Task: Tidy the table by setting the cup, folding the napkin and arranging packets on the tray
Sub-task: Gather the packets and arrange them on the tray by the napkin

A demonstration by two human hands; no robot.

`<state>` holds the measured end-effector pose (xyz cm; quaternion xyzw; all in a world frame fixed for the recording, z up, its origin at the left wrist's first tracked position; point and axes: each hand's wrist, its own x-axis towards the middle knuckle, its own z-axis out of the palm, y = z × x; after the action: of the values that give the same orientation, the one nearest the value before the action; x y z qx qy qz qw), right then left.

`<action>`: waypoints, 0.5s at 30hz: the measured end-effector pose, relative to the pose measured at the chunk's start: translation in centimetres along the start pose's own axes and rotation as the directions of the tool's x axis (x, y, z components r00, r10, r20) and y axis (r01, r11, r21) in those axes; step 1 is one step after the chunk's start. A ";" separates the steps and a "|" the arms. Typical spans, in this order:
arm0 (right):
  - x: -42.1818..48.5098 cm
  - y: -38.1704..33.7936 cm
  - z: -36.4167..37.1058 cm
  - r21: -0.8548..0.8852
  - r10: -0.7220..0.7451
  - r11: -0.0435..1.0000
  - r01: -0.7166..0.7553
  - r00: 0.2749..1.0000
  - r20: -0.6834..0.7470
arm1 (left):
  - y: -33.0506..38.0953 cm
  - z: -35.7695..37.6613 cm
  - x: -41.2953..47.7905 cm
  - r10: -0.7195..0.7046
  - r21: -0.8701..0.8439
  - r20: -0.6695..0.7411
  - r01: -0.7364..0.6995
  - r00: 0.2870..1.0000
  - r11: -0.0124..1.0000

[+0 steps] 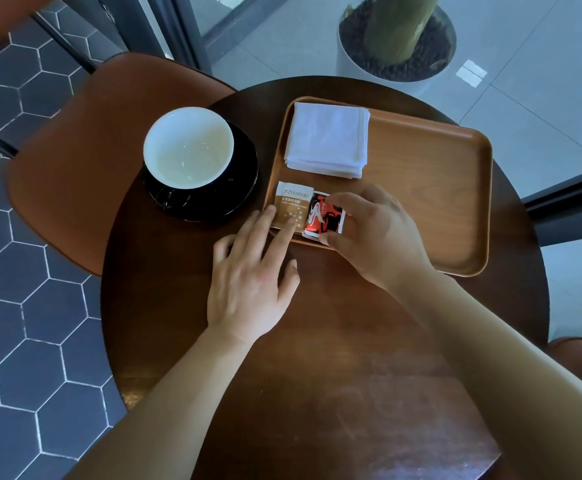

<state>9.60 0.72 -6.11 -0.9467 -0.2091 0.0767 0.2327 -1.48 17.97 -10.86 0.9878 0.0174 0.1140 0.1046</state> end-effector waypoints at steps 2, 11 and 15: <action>0.2 -0.1 -0.1 -0.014 -0.006 1.000 0.006 1.000 -0.004 | 0.0 0.0 0.0 -0.002 -0.001 0.005 0.002 1.000 1.000; 0.8 -0.1 -0.5 -0.161 -0.078 0.984 0.080 0.997 0.018 | 0.1 -0.1 0.0 -0.001 -0.003 -0.001 0.001 1.000 1.000; 1.0 0.1 -0.6 -0.175 -0.090 0.980 0.094 0.995 0.030 | 0.0 0.0 0.0 -0.003 0.000 0.002 0.003 1.000 1.000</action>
<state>10.67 0.82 -5.69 -0.9520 -0.2611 0.0576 0.1488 -1.45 17.95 -10.87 0.9879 0.0186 0.1130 0.1048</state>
